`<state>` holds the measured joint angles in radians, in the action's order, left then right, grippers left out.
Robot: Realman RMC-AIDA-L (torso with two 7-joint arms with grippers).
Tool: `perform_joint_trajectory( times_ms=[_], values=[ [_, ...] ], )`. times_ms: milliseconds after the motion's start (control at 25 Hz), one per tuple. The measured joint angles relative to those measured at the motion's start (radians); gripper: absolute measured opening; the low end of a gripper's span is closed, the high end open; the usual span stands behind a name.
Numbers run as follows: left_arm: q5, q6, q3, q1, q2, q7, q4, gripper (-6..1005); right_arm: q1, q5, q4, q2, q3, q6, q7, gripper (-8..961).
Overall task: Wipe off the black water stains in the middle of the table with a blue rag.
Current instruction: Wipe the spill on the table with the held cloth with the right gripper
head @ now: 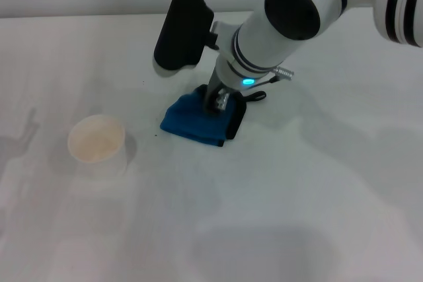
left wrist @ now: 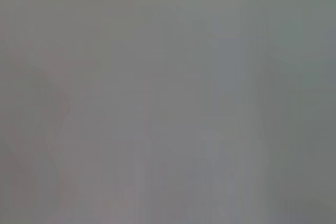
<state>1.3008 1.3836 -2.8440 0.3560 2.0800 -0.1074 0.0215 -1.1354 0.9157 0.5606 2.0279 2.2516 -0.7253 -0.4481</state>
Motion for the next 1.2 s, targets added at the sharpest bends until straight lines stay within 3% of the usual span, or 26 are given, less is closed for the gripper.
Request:
perform_joint_trajectory(
  times_ms=[520, 760, 920, 1200],
  values=[
    [0.0, -0.002, 0.0, 0.001, 0.0, 0.0, 0.0, 887, -0.015, -0.169, -0.029, 0.0, -0.003, 0.103, 0.257, 60],
    [0.0, -0.002, 0.0, -0.002, 0.0, 0.0, 0.0, 888, -0.012, -0.19, 0.003, 0.0, 0.003, 0.105, 0.27, 61],
    [0.0, -0.002, 0.0, -0.001, 0.0, 0.0, 0.0, 887, 0.012, -0.128, 0.092, 0.0, 0.046, 0.057, 0.152, 61],
    [0.0, -0.011, 0.0, 0.001, 0.0, 0.0, 0.0, 887, 0.01, 0.148, 0.137, 0.0, 0.099, -0.022, -0.105, 60]
  ],
)
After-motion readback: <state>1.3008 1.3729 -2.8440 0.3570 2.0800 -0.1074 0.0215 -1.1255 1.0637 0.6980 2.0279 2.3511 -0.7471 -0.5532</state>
